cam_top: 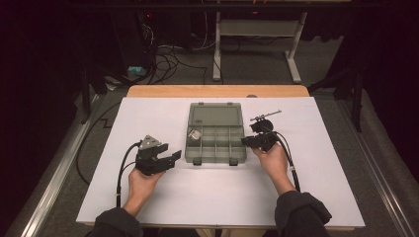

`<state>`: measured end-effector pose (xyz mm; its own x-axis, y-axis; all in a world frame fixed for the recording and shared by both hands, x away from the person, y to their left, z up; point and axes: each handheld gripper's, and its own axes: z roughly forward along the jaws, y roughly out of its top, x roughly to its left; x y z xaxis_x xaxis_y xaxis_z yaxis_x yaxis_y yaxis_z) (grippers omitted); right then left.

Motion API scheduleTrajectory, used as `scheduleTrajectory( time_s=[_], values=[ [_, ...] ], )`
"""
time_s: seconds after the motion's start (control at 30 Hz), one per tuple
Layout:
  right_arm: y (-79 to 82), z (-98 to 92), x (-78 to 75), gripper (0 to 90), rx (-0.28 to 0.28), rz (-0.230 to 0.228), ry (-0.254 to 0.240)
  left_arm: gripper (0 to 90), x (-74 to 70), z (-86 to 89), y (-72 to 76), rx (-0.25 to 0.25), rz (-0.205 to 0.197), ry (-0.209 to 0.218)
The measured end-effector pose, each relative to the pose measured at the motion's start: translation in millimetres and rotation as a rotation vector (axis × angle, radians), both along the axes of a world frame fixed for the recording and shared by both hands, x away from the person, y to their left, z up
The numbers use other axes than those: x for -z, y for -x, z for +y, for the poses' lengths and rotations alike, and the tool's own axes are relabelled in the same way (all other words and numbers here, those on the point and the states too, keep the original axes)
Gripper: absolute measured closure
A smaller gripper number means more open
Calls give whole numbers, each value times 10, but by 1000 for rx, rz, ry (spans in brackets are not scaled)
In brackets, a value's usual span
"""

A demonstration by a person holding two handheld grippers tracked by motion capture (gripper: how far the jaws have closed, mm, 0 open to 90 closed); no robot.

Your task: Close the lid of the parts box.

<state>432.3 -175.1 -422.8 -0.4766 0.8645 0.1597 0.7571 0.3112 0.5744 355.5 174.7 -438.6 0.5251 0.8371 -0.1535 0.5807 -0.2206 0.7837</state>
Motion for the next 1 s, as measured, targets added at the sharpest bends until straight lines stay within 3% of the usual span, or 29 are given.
scheduleTrajectory(
  time_s=[0.13,0.3,0.53,0.83,1.0],
  values=[
    [2,5,-1,749,-2,-4,7,420,-21,-63,-103,-8,-13,-2],
    [7,0,4,749,-2,-8,4,428,-52,-122,-227,-9,-1,-8],
    [18,0,12,749,-4,-19,3,405,-94,-219,-393,-25,-2,-52],
    [36,6,20,749,1,-32,5,396,-101,-265,-572,-32,17,-38],
    [31,4,18,749,-6,-32,8,397,-113,-244,-663,-37,36,22]
  ],
)
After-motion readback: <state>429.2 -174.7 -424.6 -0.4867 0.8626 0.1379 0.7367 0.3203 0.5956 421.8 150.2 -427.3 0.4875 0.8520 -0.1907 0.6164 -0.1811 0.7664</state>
